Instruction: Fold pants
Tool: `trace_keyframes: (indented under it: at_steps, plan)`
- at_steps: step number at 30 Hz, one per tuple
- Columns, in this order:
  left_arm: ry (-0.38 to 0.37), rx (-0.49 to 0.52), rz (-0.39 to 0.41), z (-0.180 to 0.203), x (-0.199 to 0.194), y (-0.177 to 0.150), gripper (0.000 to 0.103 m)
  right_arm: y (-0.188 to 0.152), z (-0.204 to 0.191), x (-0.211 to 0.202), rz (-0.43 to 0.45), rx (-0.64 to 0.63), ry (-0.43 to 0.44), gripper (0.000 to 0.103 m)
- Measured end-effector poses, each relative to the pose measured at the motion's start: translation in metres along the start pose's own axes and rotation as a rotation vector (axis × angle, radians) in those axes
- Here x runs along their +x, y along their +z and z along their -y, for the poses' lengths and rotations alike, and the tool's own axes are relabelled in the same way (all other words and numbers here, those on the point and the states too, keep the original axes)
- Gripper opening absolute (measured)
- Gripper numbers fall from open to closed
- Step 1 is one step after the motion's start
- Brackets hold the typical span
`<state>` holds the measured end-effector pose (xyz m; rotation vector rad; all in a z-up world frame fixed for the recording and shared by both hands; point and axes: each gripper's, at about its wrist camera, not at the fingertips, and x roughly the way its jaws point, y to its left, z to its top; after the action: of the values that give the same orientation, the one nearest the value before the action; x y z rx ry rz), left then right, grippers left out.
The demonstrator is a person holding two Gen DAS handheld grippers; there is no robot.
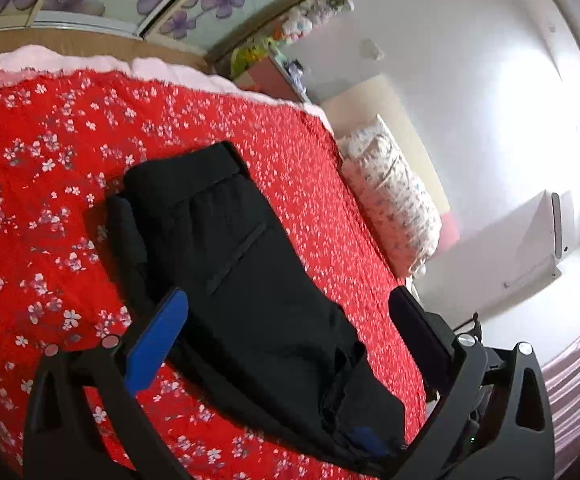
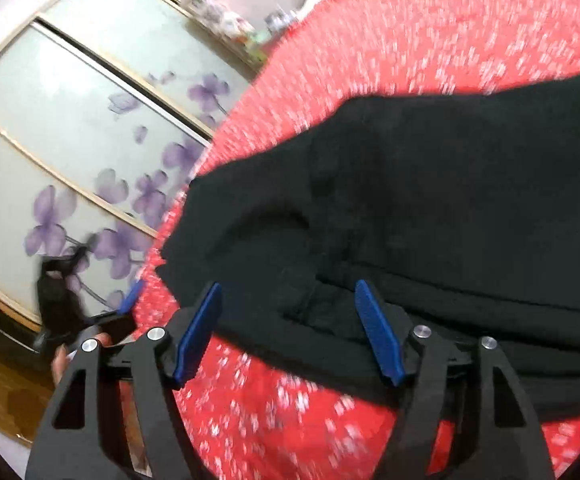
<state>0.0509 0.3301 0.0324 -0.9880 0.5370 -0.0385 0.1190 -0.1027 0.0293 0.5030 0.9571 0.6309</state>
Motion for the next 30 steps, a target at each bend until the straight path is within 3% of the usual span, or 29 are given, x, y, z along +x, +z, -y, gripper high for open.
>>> trace_keyframes:
  at_steps: [7,10,12,17,23,27,30]
  plan:
    - [-0.004,-0.082,-0.036,-0.021,-0.012,0.002,0.1,-0.025,0.014,-0.08,0.036,-0.103,-0.065,0.083]
    - [0.078,-0.064,-0.031,-0.021,-0.009,0.002,0.101,-0.028,0.027,-0.095,0.089,-0.069,-0.028,0.084]
    - [0.113,-0.092,-0.072,-0.029,0.001,0.002,0.101,-0.026,0.033,-0.096,0.094,-0.041,0.005,0.084]
    - [0.107,-0.17,-0.143,-0.049,0.032,0.011,0.1,-0.027,0.029,-0.09,0.074,-0.076,0.009,0.084]
    - [0.08,-0.165,-0.084,-0.049,0.048,0.027,0.1,-0.032,0.019,-0.077,0.026,-0.137,0.0,0.085]
    - [0.012,-0.16,-0.034,-0.045,0.037,0.028,0.081,-0.039,0.02,-0.068,-0.015,-0.153,-0.013,0.085]
    - [0.001,-0.128,-0.027,-0.042,0.035,0.03,0.079,-0.042,0.025,-0.066,-0.028,-0.141,-0.013,0.085]
